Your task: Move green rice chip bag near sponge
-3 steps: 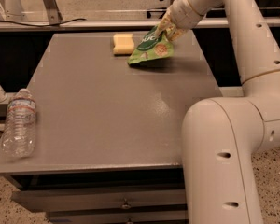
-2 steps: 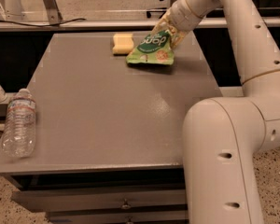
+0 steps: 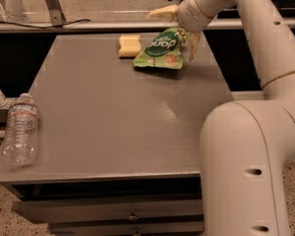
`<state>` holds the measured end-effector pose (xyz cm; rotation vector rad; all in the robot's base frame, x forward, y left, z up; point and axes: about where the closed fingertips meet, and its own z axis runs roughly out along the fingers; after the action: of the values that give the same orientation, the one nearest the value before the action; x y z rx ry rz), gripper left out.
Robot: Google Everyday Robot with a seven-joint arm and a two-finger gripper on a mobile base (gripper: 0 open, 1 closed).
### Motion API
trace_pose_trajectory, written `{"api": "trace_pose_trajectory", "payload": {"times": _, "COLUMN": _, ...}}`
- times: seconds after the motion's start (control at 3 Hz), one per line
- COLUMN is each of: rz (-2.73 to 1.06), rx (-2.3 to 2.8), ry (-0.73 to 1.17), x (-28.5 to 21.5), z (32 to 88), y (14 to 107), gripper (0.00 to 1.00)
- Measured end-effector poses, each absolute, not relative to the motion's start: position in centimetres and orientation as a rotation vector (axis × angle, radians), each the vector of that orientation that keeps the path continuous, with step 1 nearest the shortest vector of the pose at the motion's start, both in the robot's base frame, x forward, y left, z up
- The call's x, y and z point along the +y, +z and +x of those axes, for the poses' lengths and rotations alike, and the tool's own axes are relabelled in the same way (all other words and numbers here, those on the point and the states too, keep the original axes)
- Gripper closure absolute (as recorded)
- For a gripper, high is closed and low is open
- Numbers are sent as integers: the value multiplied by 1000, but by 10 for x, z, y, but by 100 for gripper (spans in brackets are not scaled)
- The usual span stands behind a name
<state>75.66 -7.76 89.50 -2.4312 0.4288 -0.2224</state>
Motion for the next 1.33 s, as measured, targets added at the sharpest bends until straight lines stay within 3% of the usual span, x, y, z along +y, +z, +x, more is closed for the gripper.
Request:
{"api": "trace_pose_trajectory", "payload": {"times": 0.67, "rz": -2320, "rx": 494, "ry": -279, "x": -84, "z": 722, "y": 930, "gripper": 0}}
{"api": "trace_pose_trajectory", "payload": {"times": 1.33, "rz": -2080, "rx": 665, "ry": -277, "x": -127, "z": 680, "y": 939, "gripper": 0}}
